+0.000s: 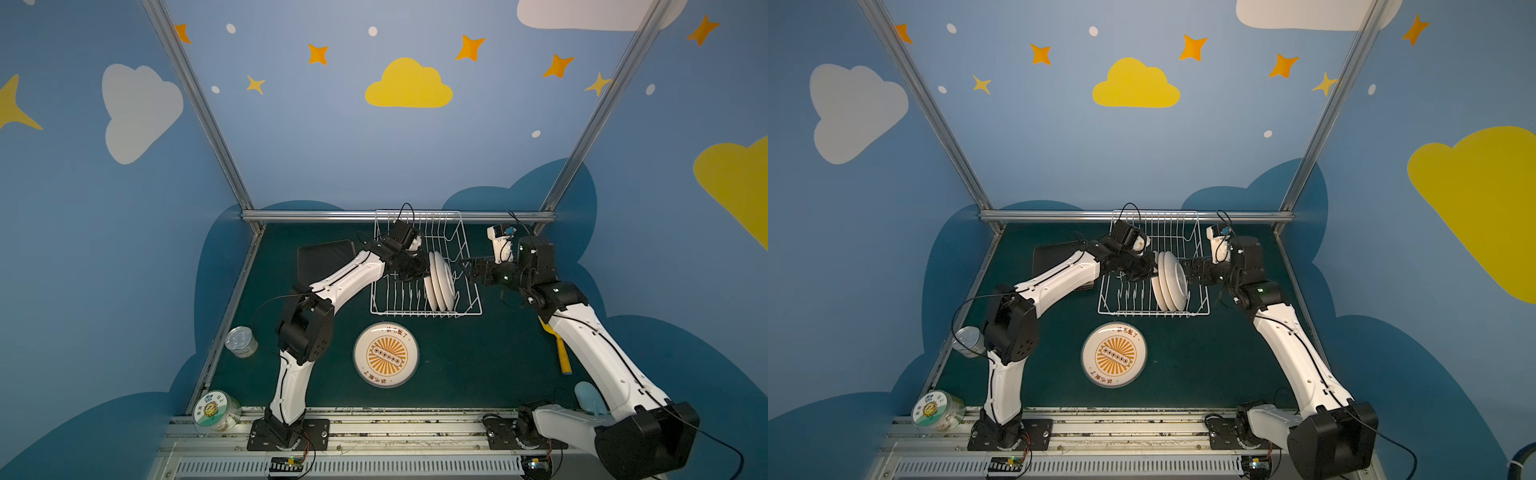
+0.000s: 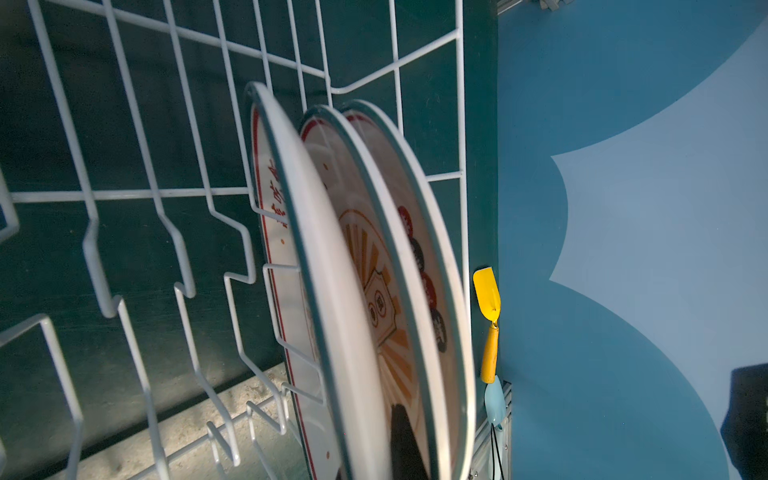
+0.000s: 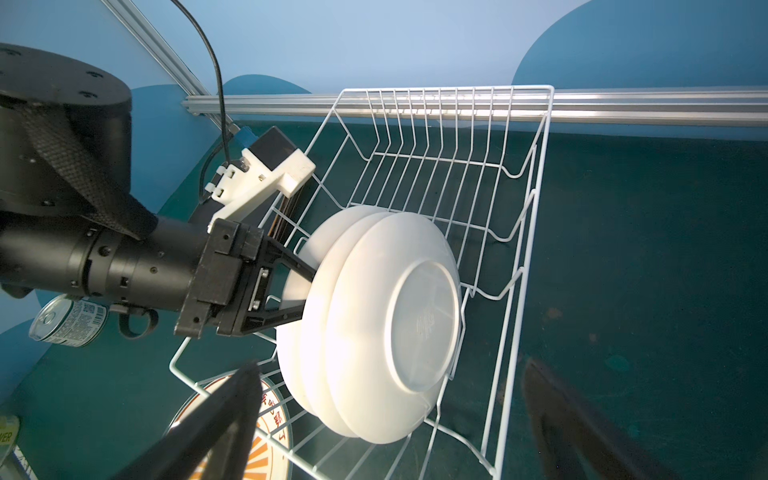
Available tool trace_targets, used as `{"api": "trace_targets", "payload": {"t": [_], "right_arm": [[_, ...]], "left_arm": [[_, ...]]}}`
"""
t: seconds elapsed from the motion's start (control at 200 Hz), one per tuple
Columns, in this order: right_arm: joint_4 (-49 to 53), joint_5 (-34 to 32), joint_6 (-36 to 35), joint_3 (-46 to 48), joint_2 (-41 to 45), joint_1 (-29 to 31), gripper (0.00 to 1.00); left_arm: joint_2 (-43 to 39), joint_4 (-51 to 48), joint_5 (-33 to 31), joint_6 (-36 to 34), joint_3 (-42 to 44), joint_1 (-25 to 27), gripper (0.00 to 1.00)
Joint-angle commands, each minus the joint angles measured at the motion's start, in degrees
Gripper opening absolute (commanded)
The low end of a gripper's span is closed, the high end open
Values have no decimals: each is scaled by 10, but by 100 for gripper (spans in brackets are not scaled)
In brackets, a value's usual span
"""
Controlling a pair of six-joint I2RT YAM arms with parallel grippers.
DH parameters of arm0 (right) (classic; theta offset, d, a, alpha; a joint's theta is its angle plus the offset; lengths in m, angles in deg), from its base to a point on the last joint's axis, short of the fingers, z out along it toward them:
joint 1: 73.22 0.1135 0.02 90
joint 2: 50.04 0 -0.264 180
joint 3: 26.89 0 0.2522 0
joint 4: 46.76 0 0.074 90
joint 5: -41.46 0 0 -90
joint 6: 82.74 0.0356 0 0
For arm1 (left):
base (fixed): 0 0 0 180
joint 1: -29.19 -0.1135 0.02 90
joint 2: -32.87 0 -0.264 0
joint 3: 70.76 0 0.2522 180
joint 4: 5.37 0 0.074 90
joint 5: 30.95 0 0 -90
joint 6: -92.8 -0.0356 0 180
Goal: Unload the plates from the dish rack
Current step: 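Close the left gripper on the top edge of the nearest printed plate, then lift the printed plate up out of the rack with the left gripper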
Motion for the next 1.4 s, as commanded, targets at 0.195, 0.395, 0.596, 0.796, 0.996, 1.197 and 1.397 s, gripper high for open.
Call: {"api": "trace_targets", "payload": {"t": [0.195, 0.395, 0.596, 0.796, 0.996, 1.197, 1.397], "right_arm": [[-5, 3, 4, -7, 11, -2, 97], [-5, 2, 6, -8, 13, -2, 97], [-8, 7, 11, -14, 7, -2, 97], [-6, 16, 23, -24, -3, -2, 97], [1, 18, 43, -36, -13, -3, 97], [9, 30, 55, -54, -28, -3, 97], [-1, 34, 67, -55, -27, -3, 97]], "left_arm": [[-41, 7, 32, 22, -2, -18, 3], [-60, -22, 35, 5, -12, -27, 3], [-85, -46, 29, -18, -11, -38, 3], [-110, -56, 28, -27, 9, -56, 3], [-128, -62, 30, -45, 10, -71, 3], [-141, -57, 35, -57, 11, -86, 3], [-159, -32, 46, -59, 11, -96, 3]]}}
